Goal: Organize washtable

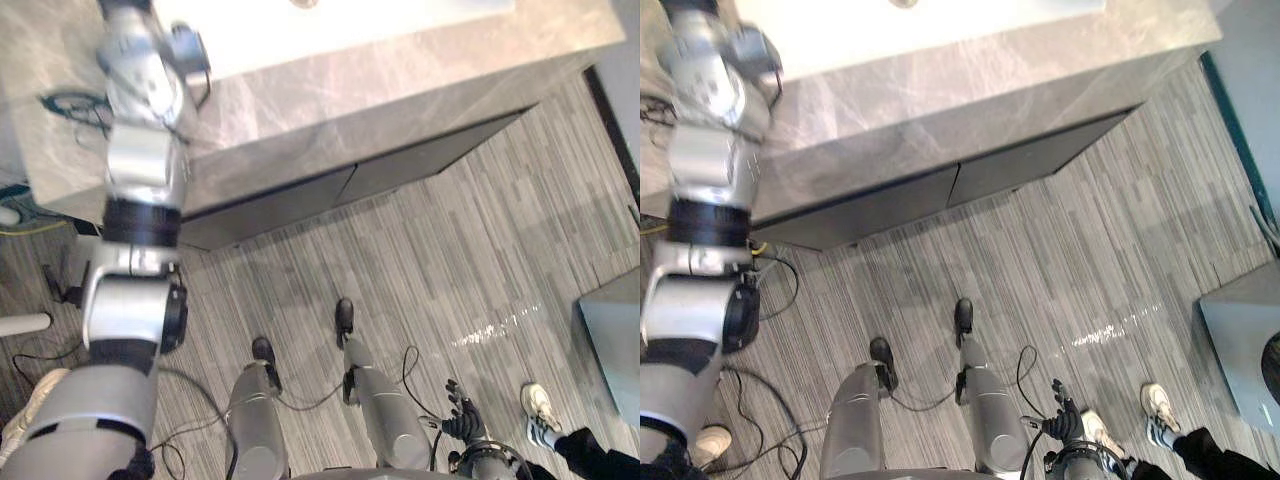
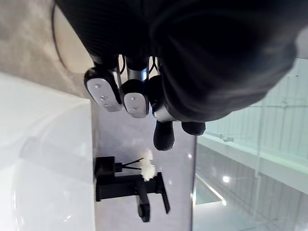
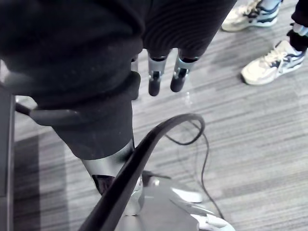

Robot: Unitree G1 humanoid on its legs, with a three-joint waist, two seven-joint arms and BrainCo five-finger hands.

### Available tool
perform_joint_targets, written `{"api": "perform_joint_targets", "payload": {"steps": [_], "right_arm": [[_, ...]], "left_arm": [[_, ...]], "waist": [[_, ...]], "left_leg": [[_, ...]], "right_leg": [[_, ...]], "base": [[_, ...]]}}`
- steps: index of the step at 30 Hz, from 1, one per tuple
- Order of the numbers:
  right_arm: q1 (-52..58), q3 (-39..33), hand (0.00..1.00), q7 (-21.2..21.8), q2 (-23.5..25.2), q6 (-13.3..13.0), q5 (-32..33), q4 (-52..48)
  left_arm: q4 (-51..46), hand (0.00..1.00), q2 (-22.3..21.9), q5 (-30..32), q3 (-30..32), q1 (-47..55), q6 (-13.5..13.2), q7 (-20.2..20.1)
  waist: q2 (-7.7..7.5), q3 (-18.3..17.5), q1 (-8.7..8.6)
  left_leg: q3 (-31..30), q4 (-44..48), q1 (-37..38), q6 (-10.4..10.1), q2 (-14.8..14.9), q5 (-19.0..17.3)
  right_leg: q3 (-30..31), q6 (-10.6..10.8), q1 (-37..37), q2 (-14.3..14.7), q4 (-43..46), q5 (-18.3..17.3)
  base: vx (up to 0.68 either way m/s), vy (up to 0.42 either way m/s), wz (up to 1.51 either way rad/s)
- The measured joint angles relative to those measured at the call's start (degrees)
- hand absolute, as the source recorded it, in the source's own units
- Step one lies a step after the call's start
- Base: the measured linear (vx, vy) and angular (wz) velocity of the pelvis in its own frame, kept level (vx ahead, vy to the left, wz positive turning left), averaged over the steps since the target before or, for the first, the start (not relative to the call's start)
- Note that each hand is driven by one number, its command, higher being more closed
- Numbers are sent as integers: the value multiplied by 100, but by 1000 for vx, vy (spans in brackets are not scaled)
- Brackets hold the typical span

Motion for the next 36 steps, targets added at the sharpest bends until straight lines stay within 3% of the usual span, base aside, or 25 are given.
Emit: {"api": "perform_joint_targets", "payload": {"steps": [4, 6, 9, 12, 14, 19, 20, 23, 27, 32, 34, 36], "right_arm": [[4, -302, 0, 190, 3, 86, -151, 527], [5, -432, 0, 251, -1, 107, -265, 847], [24, -637, 0, 327, 52, 154, -353, 1170], [42, -887, 0, 410, 108, 222, -419, 1468], [50, -1044, 0, 458, 153, 266, -471, 1607], [40, -1217, 0, 554, 289, 285, -467, 1742], [43, -1277, 0, 574, 335, 302, -465, 1772], [28, -1422, 0, 573, 453, 310, -467, 1873], [-66, -1689, 0, 546, 537, 312, -464, 2218], [-229, -1848, 0, 520, 521, 321, -465, 2477], [-369, -1837, 0, 468, 539, 326, -464, 2548], [-629, -1830, 0, 448, 529, 323, -463, 2604]], "left_arm": [[-946, 100, -22, 278, 1037, 1639, -188, -117], [-1333, 100, -313, 448, 1934, 2645, -267, -189], [-1474, 100, -799, 591, 2793, 3635, -298, -185], [-1435, 100, -1420, 769, 3508, 4633, -277, -185], [-1083, 100, -1689, 868, 3803, 5123, -210, -197], [954, 100, -2566, 1093, 3949, 6155, 55, -492], [1741, 0, -2735, 1140, 3903, 6248, 122, -579], [3853, 0, -2977, 1190, 3788, 6216, 228, -793], [5567, 0, -3222, 1124, 3799, 6144, 396, -1088], [6076, 0, -3325, 986, 3783, 6143, 540, -1333], [6066, 0, -3209, 942, 3537, 5931, 545, -1347], [6053, 0, -3188, 954, 3298, 5559, 519, -1336]], "waist": [[285, -388, 88], [457, -672, 160], [575, -1010, 245], [591, -1285, 342], [587, -1349, 469], [618, -1505, 456], [632, -1563, 445], [549, -1579, 431], [502, -1577, 413], [527, -1540, 398], [525, -1470, 239], [573, -1137, 245]], "left_leg": [[-127, -542, 643, -92, -133, 124], [-162, -758, 1013, -106, -149, 141], [-252, -932, 1390, -116, -154, 147], [-312, -1090, 1683, -116, -164, 146], [-345, -1184, 1948, -116, -172, 147], [-453, -1382, 2300, -50, -311, 159], [-453, -1417, 2321, -41, -341, 163], [-484, -1564, 2455, -9, -379, 203], [-619, -1681, 2590, 14, -466, 235], [-790, -1757, 2553, 33, -543, 340], [-1043, -1254, 2130, 67, -536, 241], [-1003, -648, 1856, 72, -344, -15]], "right_leg": [[-139, -41, 474, -21, 0, -201], [-208, -28, 780, -15, 0, -331], [-311, -34, 1133, 0, -1, -453], [-402, -17, 1445, 0, -3, -559], [-427, 25, 1689, 0, -3, -603], [-501, 129, 2024, -103, -26, -711], [-542, 141, 2029, -127, -26, -719], [-585, 209, 2113, -213, -27, -767], [-666, 252, 2229, -272, -28, -827], [-810, 269, 2239, -309, -3, -854], [-1098, 274, 2238, -331, 2, -867], [-1206, 237, 2156, -335, 267, -934]], "base": [[57, -17, 18], [65, 18, 13], [71, 34, 19], [61, 42, 16], [38, 45, 12], [-1, 72, 14], [-17, 47, 4], [-17, 50, 7], [1, 39, 17], [32, 15, 19], [27, 14, 64], [-94, 61, 24]]}}
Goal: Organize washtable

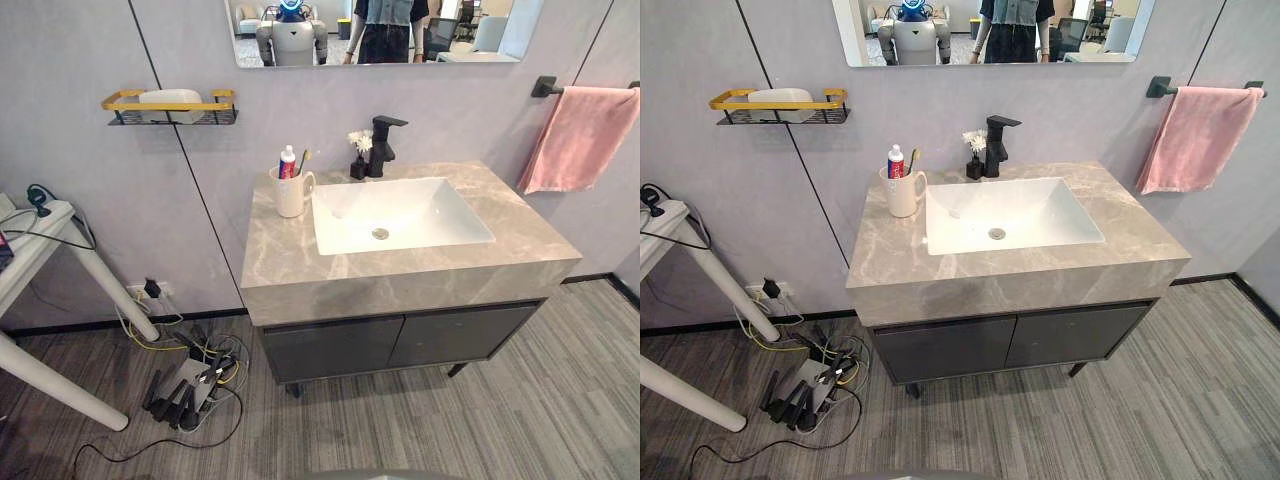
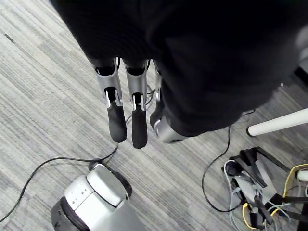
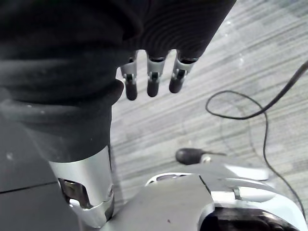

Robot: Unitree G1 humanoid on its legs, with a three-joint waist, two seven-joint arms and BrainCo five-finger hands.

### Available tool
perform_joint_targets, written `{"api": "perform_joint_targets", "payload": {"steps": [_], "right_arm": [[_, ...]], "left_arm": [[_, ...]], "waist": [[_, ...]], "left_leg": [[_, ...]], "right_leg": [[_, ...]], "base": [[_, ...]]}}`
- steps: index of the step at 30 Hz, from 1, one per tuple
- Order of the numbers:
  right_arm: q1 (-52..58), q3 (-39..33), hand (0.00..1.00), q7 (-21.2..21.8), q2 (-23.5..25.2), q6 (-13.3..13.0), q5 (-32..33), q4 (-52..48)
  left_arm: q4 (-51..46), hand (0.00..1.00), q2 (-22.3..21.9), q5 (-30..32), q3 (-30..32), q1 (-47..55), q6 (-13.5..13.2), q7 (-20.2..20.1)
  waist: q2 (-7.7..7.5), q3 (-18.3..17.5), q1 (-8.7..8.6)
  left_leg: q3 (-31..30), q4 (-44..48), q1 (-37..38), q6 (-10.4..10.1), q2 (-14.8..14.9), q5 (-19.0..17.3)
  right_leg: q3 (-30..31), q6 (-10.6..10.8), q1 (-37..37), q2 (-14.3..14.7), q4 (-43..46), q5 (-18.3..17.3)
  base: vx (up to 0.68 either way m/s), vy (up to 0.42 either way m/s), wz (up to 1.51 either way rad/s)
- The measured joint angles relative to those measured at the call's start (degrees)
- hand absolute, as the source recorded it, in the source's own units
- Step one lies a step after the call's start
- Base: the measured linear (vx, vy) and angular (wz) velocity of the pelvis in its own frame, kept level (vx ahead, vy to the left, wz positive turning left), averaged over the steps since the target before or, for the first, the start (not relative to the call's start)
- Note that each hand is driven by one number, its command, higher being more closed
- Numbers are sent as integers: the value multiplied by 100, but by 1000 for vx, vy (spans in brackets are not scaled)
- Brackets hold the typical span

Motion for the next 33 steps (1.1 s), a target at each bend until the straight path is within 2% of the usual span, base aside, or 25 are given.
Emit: {"api": "perform_joint_targets", "payload": {"steps": [2, 4, 6, 7, 9, 10, 11, 12, 14, 15, 16, 18, 19, 20, 21, 22, 23, 25, 26, 27, 28, 30, 31, 32, 33], "right_arm": [[-116, 4, 0, -46, -39, 5, 4, -68], [-107, -8, 0, -118, -4, 8, 75, -119], [-88, -9, 0, -123, -8, 9, 126, -207], [-94, -12, 0, -124, 7, 12, 130, -233], [-20, -13, 0, -130, 146, 28, 190, -441], [34, -13, 0, -163, 251, 33, 206, -553], [95, -6, 0, -207, 276, 41, 214, -645], [110, -8, 0, -239, 271, 38, 236, -656], [130, -6, 0, -240, 218, 48, 287, -656], [140, 12, 0, -224, 206, 75, 281, -654], [145, 74, 0, -225, 172, 97, 252, -651], [105, 256, 0, -222, 65, 95, 137, -610], [69, 298, 0, -218, 29, 92, 105, -579], [55, 329, 0, -213, 14, 96, 86, -567], [30, 413, 0, -208, -90, 86, 43, -558], [-130, 462, 0, -200, -169, 93, -44, -448], [-193, 503, 0, -204, -169, 120, -68, -376], [-250, 795, 0, -191, -168, 139, -127, -327], [-259, 964, 0, -120, -198, 129, -132, -329], [-275, 1048, 0, -100, -218, 126, -132, -329], [-323, 1135, 0, -88, -245, 122, -130, -346], [-480, 1196, 0, -63, -240, 107, -121, -267], [-542, 1249, 0, 5, -211, 92, -119, -184], [-558, 1248, 0, 62, -195, 72, -117, -170], [-571, 1247, 0, 71, -196, 73, -117, -150]], "left_arm": [[-9, 0, -48, 48, -130, -209, -52, 16], [-36, 0, -4, 107, -309, -209, -82, 22], [-39, 0, 31, 112, -568, -218, -89, 36], [-47, 0, 58, 121, -752, -257, -106, 26], [-173, 0, 285, 128, -1028, -286, -124, 32], [-285, 0, 429, 209, -1319, -336, -137, 31], [-287, 0, 548, 391, -1592, -429, -147, 24], [-293, 0, 569, 458, -1654, -464, -156, 25], [-341, 0, 541, 568, -1775, -590, -162, 30], [-342, 0, 495, 574, -1790, -625, -162, 32], [-337, 0, 475, 573, -1800, -616, -162, 31], [-251, 0, 492, 572, -1784, -595, -160, 27], [-196, 0, 488, 569, -1692, -639, -153, 20], [-135, 0, 461, 568, -1601, -703, -145, 19], [-8, 0, 370, 562, -1470, -733, -141, 17], [14, 0, 297, 558, -1375, -719, -138, 15], [19, 0, 310, 558, -1375, -727, -140, 14], [17, 0, 360, 550, -1349, -721, -147, 10], [15, 0, 391, 543, -1316, -627, -155, 16], [13, 0, 409, 529, -1305, -580, -156, 16], [-3, 0, 419, 430, -1262, -491, -185, 33], [-6, 0, 437, 344, -1202, -484, -194, 10], [7, 0, 440, 345, -1260, -450, -181, 4], [24, 0, 451, 363, -1316, -426, -136, -42], [22, 0, 454, 366, -1319, -416, -127, -73]], "waist": [[106, 134, 12], [108, 172, -77], [172, 173, -194], [208, 179, -198], [-62, 162, -121], [-190, 170, -133], [-217, 183, -126], [-193, 188, -138], [-84, 239, -141], [-13, 267, -121], [10, 263, -120], [-20, 247, -126], [-120, 212, -130], [-53, 211, -126], [78, 199, -113], [107, 196, -122], [96, 208, -128], [22, 259, -102], [2, 267, -105], [-23, 285, -109], [-34, 305, -120], [-108, 358, -77], [-198, 415, -64], [-213, 460, -48], [-224, 475, -53]], "left_leg": [[145, 768, -331, 45, 219, -366], [41, 1599, -570, 37, 335, -597], [-234, 1751, -498, -297, 453, -847], [-103, 1526, -472, -41, 415, -1165], [379, 1465, -597, -22, 252, -1162], [630, 1486, -689, 78, 171, -1159], [832, 1490, -742, 268, 91, -1103], [967, 1476, -759, 367, 88, -1058], [1349, 1260, -629, 538, 83, -972], [1575, 990, -368, 541, 79, -883], [1864, 722, -107, 507, 75, -801], [2436, 488, 183, 455, 54, -759], [2680, 464, 256, 395, -10, -726], [2821, 436, 274, 356, -18, -703], [3044, 290, 348, 277, 39, -614], [3522, 213, 476, 202, 116, -491], [3701, 324, 499, 192, 175, -486], [4133, 1558, 469, 37, 751, -401], [4150, 2720, 335, 173, 1333, -181], [4057, 3357, 210, 472, 1645, 7], [3664, 4369, -129, 1136, 2045, -32], [2379, 4686, -807, 822, 1604, -413], [1622, 4404, -1058, 547, 1098, -576], [1021, 3981, -1211, 448, 701, -627], [774, 3684, -1277, 370, 540, -668]], "right_leg": [[235, -40, -376, 82, 320, -62], [428, -26, -527, 94, 439, -103], [648, 118, -664, 152, 490, -69], [798, 187, -880, 152, 526, -7], [986, 202, -1216, -63, 534, 102], [1060, 226, -1431, -172, 573, 146], [985, 173, -1616, -270, 660, 115], [830, 88, -1723, -366, 810, 53], [41, -287, -2113, -704, 2018, -250], [-648, -566, -2100, -935, 3004, -585], [-1191, -653, -1918, -1083, 3641, -1024], [-1870, -779, -1723, -1247, 3970, -1568], [-2200, -833, -1774, -1220, 3827, -1583], [-2375, -914, -1741, -1129, 3665, -1559], [-2546, -1035, -1685, -889, 3297, -1479], [-2638, -1015, -1596, -613, 2683, -1465], [-2556, -893, -1565, -449, 2423, -1486], [-1747, -928, -1377, 219, 1780, -1256], [-1331, -972, -1158, 543, 1546, -1235], [-1104, -1046, -1069, 710, 1496, -1258], [-589, -1226, -1008, 1022, 1555, -1209], [213, -1334, -996, 1302, 1706, -1254], [821, -1331, -865, 1437, 1700, -1236], [1346, -1213, -723, 1554, 1690, -1209], [1627, -1151, -696, 1612, 1699, -1220]], "base": [[-167, 82, -54], [-82, 124, -59], [-102, 235, -68], [-181, 337, -108], [-164, 249, -117], [-130, 186, -95], [-146, 207, -83], [-69, 132, -69], [0, 86, -64], [75, 81, -92], [104, 51, -115], [126, -36, -137], [122, -64, -136], [121, -62, -142], [160, -128, -191], [154, -146, -198], [148, -166, -214], [107, -140, -207], [126, -149, -195], [234, -180, -222], [237, -78, -233], [202, 15, -257], [161, 87, -276], [137, 97, -271], [125, 137, -256]]}}
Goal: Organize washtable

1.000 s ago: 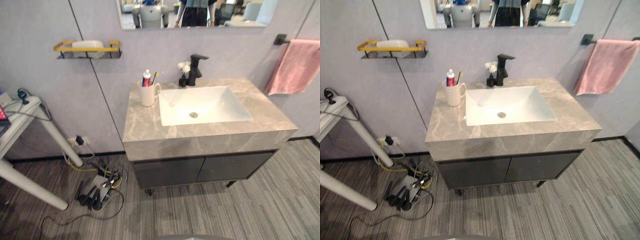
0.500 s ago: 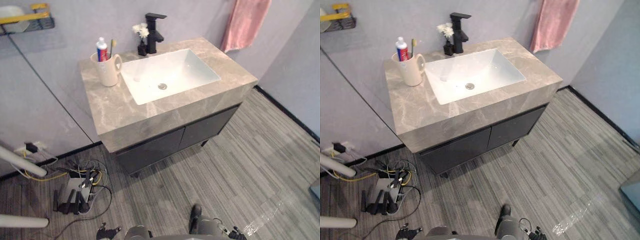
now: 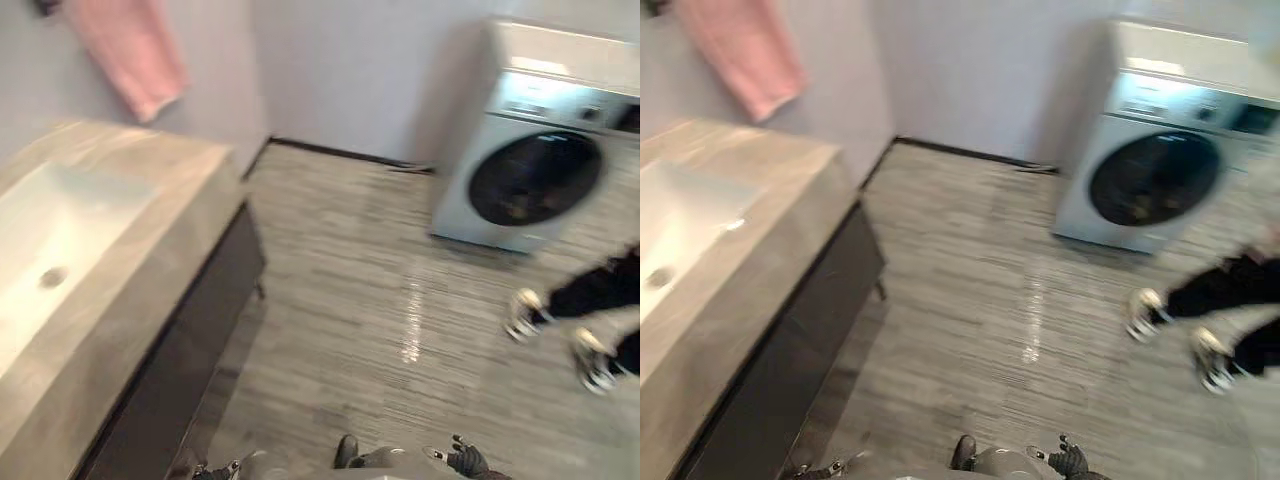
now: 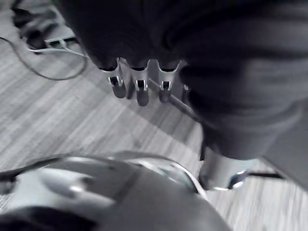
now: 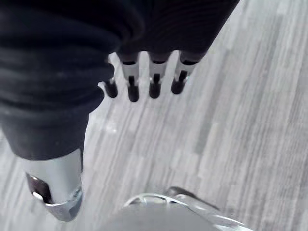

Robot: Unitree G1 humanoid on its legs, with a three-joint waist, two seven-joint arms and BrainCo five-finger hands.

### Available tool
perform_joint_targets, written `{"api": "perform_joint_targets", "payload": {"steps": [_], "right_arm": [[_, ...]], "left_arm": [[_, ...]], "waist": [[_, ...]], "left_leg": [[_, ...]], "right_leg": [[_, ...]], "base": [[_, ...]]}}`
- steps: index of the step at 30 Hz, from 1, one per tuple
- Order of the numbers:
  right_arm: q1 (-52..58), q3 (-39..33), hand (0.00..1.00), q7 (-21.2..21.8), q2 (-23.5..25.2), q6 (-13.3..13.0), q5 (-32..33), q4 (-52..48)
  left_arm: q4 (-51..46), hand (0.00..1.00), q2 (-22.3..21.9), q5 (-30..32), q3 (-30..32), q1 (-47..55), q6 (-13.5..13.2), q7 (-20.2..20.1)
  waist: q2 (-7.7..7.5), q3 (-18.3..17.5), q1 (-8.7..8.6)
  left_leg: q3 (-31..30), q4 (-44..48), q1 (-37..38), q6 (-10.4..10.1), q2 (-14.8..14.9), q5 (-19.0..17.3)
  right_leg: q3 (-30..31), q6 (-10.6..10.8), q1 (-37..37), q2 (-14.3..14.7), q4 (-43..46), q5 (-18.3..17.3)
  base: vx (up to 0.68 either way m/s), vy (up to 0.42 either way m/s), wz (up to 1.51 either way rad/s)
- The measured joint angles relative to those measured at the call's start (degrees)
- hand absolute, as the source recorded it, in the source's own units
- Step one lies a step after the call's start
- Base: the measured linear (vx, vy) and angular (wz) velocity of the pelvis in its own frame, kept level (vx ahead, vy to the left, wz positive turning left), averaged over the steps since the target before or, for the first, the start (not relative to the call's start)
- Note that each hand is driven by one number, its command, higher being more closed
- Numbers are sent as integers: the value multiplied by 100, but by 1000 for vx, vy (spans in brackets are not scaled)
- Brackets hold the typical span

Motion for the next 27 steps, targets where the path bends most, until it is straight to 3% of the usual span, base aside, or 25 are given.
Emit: {"api": "perform_joint_targets", "payload": {"steps": [2, 3, 4, 5, 6, 7, 8, 9, 10, 12, 14, 15, 18, 19, 22, 24, 26, 27], "right_arm": [[17, -20, 0, 95, -32, 32, 5, 39], [12, -43, 0, 98, -31, 30, 8, 33], [17, -151, 0, 104, -24, 17, 8, 30], [14, -208, 0, 104, -3, 13, 7, 34], [44, -233, 0, 104, 35, 17, 3, 4], [118, -271, 0, 127, 49, 18, -17, -97], [131, -358, 0, 171, 49, 44, -55, -237], [143, -365, 0, 179, 81, 34, -65, -370], [155, -385, 0, 186, 67, 35, -63, -519], [123, -391, 0, 190, 102, 43, -55, -562], [289, -536, 0, 194, 210, 25, -41, -662], [330, -634, 0, 193, 218, 0, -42, -656], [355, -740, 0, 196, 291, -79, -32, -451], [352, -860, 0, 202, 286, -84, -30, -382], [351, -1092, 0, 203, 262, -83, 67, -154], [347, -1123, 0, 202, 247, -68, 66, -74], [344, -1157, 0, 196, 181, -49, 68, -21], [352, -1160, 0, 190, 178, -50, 69, -25]], "left_arm": [[-5, 0, -16, 9, -37, -46, -7, -29], [-11, 0, -30, 7, -34, -56, -13, -25], [-17, 0, -57, 9, -34, -72, -32, -24], [-21, 0, -57, 11, -28, -39, -37, -21], [-30, 0, -40, 26, 9, -27, -37, -26], [-115, 0, -45, 101, -1, -56, -47, -28], [-215, 0, -96, 201, 19, -108, -80, -29], [-236, 0, -83, 202, 17, -117, -68, -27], [-219, 0, -76, 251, -2, -148, -62, -45], [-270, 0, -36, 263, -23, -161, -105, -47], [-232, 0, 53, 264, -34, -260, -118, -54], [-219, 0, 65, 270, -40, -297, -122, -76], [15, 0, 153, 392, -300, -473, -134, -171], [153, 0, 136, 438, -344, -522, -122, -202], [215, 0, 83, 489, -355, -564, -115, -266], [188, 0, 19, 487, -67, -550, -121, -258], [89, 0, -138, 472, 158, -539, -160, -234], [89, 0, -148, 473, 146, -544, -174, -235]], "waist": [[52, 13, -72], [60, 6, -58], [120, -20, -38], [158, -40, -44], [130, -58, -84], [178, -51, -85], [132, -81, -30], [132, -81, -35], [191, -86, -46], [184, -93, -40], [53, -167, -79], [14, -190, -80], [-36, -275, -235], [43, -365, -256], [188, -387, -331], [193, -355, -284], [259, -317, -160], [272, -321, -176]], "left_leg": [[-1239, -1456, -213, -265, -568, -1], [-1657, -1881, -200, -371, -687, 62], [-2264, -2551, -158, -606, -772, 252], [-2126, -2641, -52, -766, -732, 567], [-1875, -2731, 53, -574, -702, 609], [-1257, -2796, 198, -385, -536, 634], [-630, -2506, 238, -292, -362, 465], [-351, -2269, 244, -324, -278, 333], [197, -2068, 358, -260, -10, 156], [1038, -2194, 732, -143, 142, 73], [1779, -2326, 1130, -70, 92, 32], [1948, -2476, 1255, -53, 11, 22], [2249, -3078, 1613, -53, -262, 24], [2346, -3255, 1623, -61, -293, 27], [2550, -2837, 1598, -183, -94, 99], [2186, -1519, 1239, -97, 274, 119], [716, -980, 771, -37, 217, 10], [464, -1072, 705, -44, 195, 13]], "right_leg": [[1076, 156, 85, 205, -10, 16], [1391, 214, 76, 243, -15, 36], [1885, 359, 40, 299, -22, 41], [2247, 424, 59, 309, -1, 17], [2443, 511, 75, 269, 8, -36], [2231, 829, -54, -8, 11, -352], [1960, 944, -248, -302, 58, -20], [2159, 1139, -332, -349, 120, 252], [2128, 1139, -458, -191, 343, 306], [702, 1042, -752, -484, 641, 300], [-1698, 739, -750, -1437, 1039, 108], [-2121, 691, -728, -1622, 1097, 67], [-1970, 604, -736, -1522, 680, 5], [-1753, 586, -721, -1368, 336, 69], [-1178, 518, -623, -1027, -169, 390], [-727, 478, -466, -837, -224, 412], [-190, 544, -343, -619, -272, 425], [-61, 596, -329, -579, -320, 439]], "base": [[158, 196, -243], [209, 245, -258], [230, 280, -237], [246, 300, -225], [255, 324, -189], [190, 401, -224], [119, 432, -239], [14, 511, -255], [-14, 405, -248], [-5, 268, -216], [-6, 132, -169], [-29, 70, -161], [44, -25, -98], [47, -43, -99], [50, -39, -106], [39, -18, -130], [10, 72, -142], [-2, 155, -124]]}}
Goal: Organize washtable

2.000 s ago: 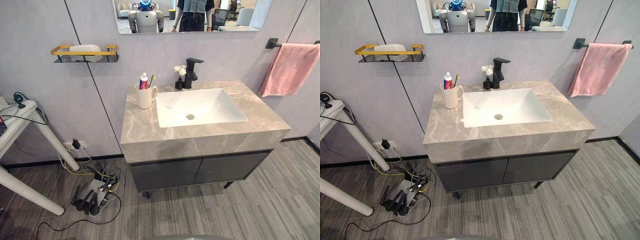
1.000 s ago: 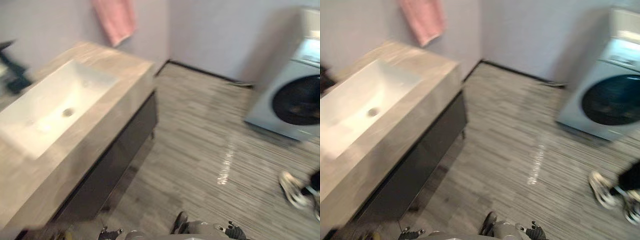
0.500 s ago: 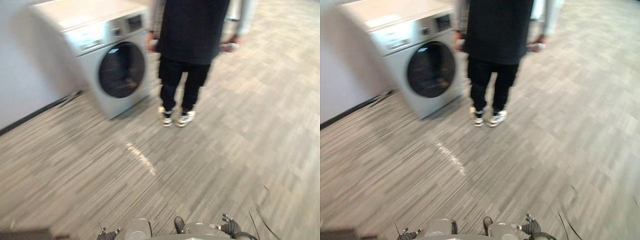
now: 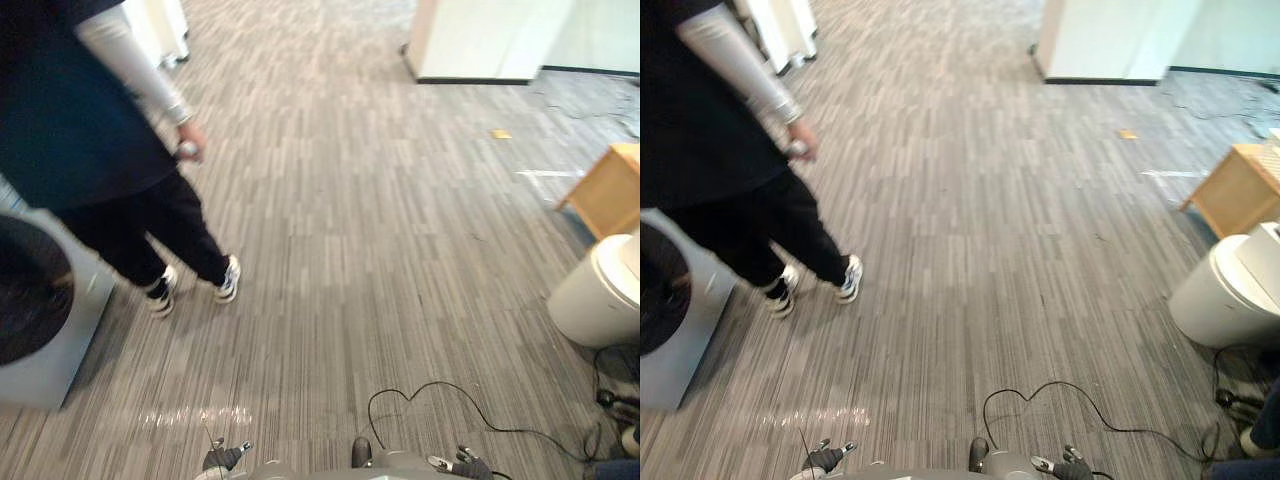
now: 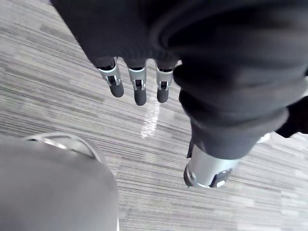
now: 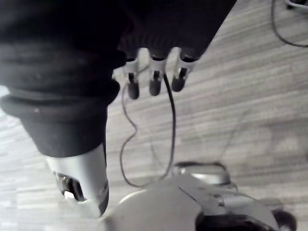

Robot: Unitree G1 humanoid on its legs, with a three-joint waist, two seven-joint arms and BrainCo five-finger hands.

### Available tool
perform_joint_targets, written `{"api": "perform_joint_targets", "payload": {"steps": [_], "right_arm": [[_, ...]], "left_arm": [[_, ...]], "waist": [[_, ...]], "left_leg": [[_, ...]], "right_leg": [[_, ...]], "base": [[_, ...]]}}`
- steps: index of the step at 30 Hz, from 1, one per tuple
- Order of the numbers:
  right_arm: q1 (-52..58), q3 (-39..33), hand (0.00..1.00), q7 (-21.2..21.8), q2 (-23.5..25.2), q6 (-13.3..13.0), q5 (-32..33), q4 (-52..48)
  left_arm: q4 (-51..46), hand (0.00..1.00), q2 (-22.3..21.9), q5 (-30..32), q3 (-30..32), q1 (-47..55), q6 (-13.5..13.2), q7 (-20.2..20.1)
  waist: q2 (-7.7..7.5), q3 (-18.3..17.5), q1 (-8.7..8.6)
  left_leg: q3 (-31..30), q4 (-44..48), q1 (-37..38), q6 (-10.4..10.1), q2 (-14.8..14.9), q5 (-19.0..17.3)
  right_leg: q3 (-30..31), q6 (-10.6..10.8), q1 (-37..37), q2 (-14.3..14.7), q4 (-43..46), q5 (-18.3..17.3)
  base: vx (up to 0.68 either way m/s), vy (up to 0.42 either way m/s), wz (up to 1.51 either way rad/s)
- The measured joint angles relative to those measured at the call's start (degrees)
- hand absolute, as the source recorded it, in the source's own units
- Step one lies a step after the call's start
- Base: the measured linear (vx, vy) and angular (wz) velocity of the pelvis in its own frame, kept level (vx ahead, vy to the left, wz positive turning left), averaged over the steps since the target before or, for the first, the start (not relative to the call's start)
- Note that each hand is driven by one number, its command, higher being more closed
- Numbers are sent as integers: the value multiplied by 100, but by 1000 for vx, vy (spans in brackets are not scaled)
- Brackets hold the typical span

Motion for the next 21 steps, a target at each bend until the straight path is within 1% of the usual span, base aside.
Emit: {"api": "perform_joint_targets", "payload": {"steps": [1, 2, 3, 4, 5, 6, 7, 9, 11, 12, 14, 16, 18, 21], "right_arm": [[-5, 13, 0, -9, 0, 3, -2, -2], [-3, 29, 0, -17, 0, 10, -1, 1], [-1, 31, 0, -19, -5, 12, -2, 1], [10, 39, 0, -20, -9, 18, -4, -1], [5, 52, 0, -36, 43, 29, -9, 3], [33, 76, 0, -42, 82, 29, -12, -5], [71, 77, 0, -61, 129, 33, -11, -4], [86, 136, 0, -115, 179, 36, -14, -8], [89, 303, 0, -145, 162, 28, -7, -16], [86, 325, 0, -145, 153, 24, -7, -20], [88, 359, 0, -138, 154, 14, -15, -6], [90, 392, 0, -129, 146, 16, -60, 44], [84, 495, 0, -116, 103, 16, -78, 124], [20, 488, 0, -105, 48, 20, -81, 262]], "left_arm": [[-89, 0, -41, -3, -5, -2, -29, 6], [-124, 0, -68, -10, -14, -12, -71, 41], [-124, 0, -93, -12, -22, -22, -79, 71], [-115, 0, -157, -13, -50, -59, -89, 91], [-90, 0, -156, -10, -87, -101, -67, 91], [-97, 0, -115, 9, -243, -121, -66, 94], [-102, 0, -51, 36, -372, -148, -68, 96], [-88, 0, 34, 90, -651, -179, -61, 95], [-90, 0, 43, 119, -893, -212, -74, 106], [-90, 0, 42, 119, -910, -214, -74, 106], [-70, 0, 55, 119, -1053, -205, -86, 104], [35, 0, 72, 121, -1086, -200, -126, 102], [121, 0, 96, 121, -1164, -190, -126, 103], [146, 0, 105, 99, -1206, -127, -123, 101]], "waist": [[-4, -2, -14], [-12, -8, -11], [-4, -13, -8], [18, -46, 19], [-39, -72, 32], [-144, -155, 54], [-248, -183, 92], [-318, -216, 83], [-321, -218, 88], [-320, -219, 86], [-322, -261, 108], [-328, -317, 111], [-379, -474, 101], [-311, -480, 100]], "left_leg": [[-429, -372, -106, -25, -39, 13], [-711, -888, -121, -78, -53, 43], [-790, -1174, -88, -174, -63, 59], [-808, -1632, 119, -294, -131, -56], [-649, -1792, 166, -330, -215, -22], [-382, -2013, 183, -289, -334, 50], [-223, -2039, 198, -267, -409, 39], [-16, -2071, 216, -206, -535, 4], [134, -2192, 320, -200, -682, 6], [134, -2205, 328, -194, -696, 10], [86, -2456, 460, -14, -857, 127], [48, -2758, 565, 42, -993, 266], [-8, -3027, 557, 109, -1142, 425], [-114, -3167, 621, 109, -1190, 519]], "right_leg": [[229, 49, 29, 29, -107, 39], [407, 170, 40, 29, -227, 120], [490, 228, 41, 27, -288, 160], [664, 339, 25, 9, -412, 260], [809, 394, 29, -77, -519, 333], [969, 522, -22, -217, -725, 493], [1048, 528, -58, -300, -860, 703], [1239, 611, -67, -409, -1046, 877], [1176, 655, -69, -560, -1102, 913], [1155, 655, -65, -576, -1104, 913], [1026, 674, 15, -697, -1194, 925], [931, 728, 96, -806, -1390, 1014], [856, 751, 101, -930, -1621, 1121], [697, 743, 162, -975, -1640, 1131]], "base": [[-2, 199, -105], [2, 226, -104], [20, 253, -104], [23, 227, -83], [56, 266, -97], [57, 195, -81], [61, 216, -82], [22, 215, -56], [12, 171, -24], [16, 110, 0], [11, 80, 17], [9, 49, 17], [-11, 30, 14], [-40, -10, 21]]}}
